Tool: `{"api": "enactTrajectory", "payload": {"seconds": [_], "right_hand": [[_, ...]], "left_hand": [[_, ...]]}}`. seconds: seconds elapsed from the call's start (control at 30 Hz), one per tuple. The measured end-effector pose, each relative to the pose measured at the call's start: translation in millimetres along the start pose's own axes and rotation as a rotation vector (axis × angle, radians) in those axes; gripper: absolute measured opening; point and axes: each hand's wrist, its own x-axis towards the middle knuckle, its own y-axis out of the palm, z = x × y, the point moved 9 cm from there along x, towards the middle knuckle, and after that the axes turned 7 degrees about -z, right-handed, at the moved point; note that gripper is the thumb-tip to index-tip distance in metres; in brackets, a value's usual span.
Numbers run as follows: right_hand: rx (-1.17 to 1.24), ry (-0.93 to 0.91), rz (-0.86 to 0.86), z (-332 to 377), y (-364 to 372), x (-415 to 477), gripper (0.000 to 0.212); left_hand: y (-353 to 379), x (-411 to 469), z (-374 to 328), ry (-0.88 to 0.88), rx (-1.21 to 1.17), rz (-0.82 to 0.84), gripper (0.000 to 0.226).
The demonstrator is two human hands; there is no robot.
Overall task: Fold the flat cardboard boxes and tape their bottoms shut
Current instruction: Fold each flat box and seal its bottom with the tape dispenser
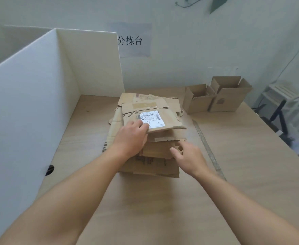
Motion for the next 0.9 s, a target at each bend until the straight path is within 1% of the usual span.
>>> {"api": "enactTrajectory", "payload": {"seconds": [0.1, 0.17, 0.23, 0.33, 0.4, 0.47, 0.5, 0.53, 0.6, 0.67, 0.7, 0.8, 0.9], "right_hand": [[0.215, 0.047, 0.015, -2, -12, -16, 0.039], [0.379, 0.086, 0.028, -5, -23, -28, 0.040], [0.527, 0.126, 0.026, -11, -35, -38, 0.045], [0.763, 0.215, 0.033, -27, -48, -51, 0.064], [0.910, 0.240, 0.070, -34, -56, -64, 0.078], [0.986, 0.217, 0.109, -41, -64, -79, 0.092], [1.011, 0.196, 0.127, -43, -68, -88, 0.093], [1.040, 0.175, 0.147, -46, -71, -96, 0.089], [1.102, 0.159, 0.185, -54, -73, -112, 0.071], [1.138, 0.185, 0.191, -69, -71, -130, 0.054], [1.154, 0.201, 0.177, -79, -69, -139, 0.050], [1.169, 0.200, 0.150, -104, -63, -170, 0.043], [1.093, 0.160, 0.164, -118, -53, -203, 0.043]], "left_hand": [[-48, -13, -17, 0.003, -0.058, -0.212, 0.016], [-80, -26, -27, -0.046, -0.121, -0.299, 0.024], [-111, -41, -33, -0.137, -0.213, -0.379, 0.029], [-151, -74, -46, -0.250, -0.347, -0.484, 0.028], [-166, -100, -58, -0.318, -0.424, -0.513, 0.025], [-169, -126, -70, -0.409, -0.506, -0.489, 0.022], [-163, -139, -75, -0.451, -0.551, -0.461, 0.021], [-154, -151, -80, -0.487, -0.608, -0.430, 0.021], [-135, -173, -92, -0.549, -0.738, -0.378, 0.021], [-118, -195, -101, -0.633, -0.834, -0.348, 0.022], [-110, -205, -106, -0.669, -0.863, -0.338, 0.023], [-79, -236, -119, -0.730, -0.883, -0.269, 0.039], [-43, -269, -132, -0.761, -0.800, -0.170, 0.050]]}}
